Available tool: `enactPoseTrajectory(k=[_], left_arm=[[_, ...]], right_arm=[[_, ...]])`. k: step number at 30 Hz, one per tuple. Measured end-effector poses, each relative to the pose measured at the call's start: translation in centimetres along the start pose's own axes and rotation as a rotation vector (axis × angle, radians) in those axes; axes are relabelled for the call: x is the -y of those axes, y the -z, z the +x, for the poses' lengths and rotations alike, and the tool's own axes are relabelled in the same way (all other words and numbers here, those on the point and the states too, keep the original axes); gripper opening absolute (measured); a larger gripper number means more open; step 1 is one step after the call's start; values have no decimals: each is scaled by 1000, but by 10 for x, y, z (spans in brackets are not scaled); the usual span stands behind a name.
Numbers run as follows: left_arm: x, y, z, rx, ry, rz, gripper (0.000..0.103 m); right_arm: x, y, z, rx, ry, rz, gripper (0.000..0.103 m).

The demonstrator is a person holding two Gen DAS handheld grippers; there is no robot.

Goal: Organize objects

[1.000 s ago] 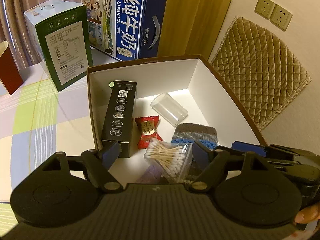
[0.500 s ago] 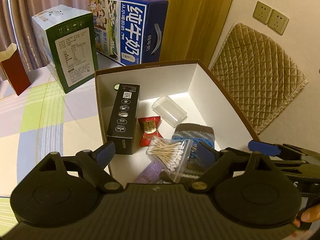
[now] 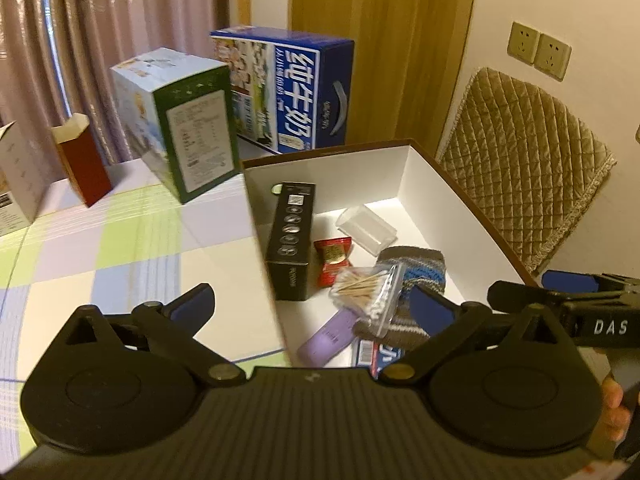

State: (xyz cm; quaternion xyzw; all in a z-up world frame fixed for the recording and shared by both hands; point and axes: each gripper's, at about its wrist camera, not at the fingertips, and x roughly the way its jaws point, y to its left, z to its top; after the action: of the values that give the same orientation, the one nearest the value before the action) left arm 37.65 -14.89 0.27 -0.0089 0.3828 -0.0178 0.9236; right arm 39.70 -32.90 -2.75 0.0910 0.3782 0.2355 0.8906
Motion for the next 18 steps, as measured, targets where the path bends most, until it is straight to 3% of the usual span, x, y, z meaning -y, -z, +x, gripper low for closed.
enactPoseTrajectory(k=[11,18], left_arm=[[-28,36,-59,52,-51,-19,102],[-53,74,-91,26,-77,-36,102]], right_arm=[[-27,32,-33,5,-4,-17,101],[-58,61,-43,-24,-2,-23,101]])
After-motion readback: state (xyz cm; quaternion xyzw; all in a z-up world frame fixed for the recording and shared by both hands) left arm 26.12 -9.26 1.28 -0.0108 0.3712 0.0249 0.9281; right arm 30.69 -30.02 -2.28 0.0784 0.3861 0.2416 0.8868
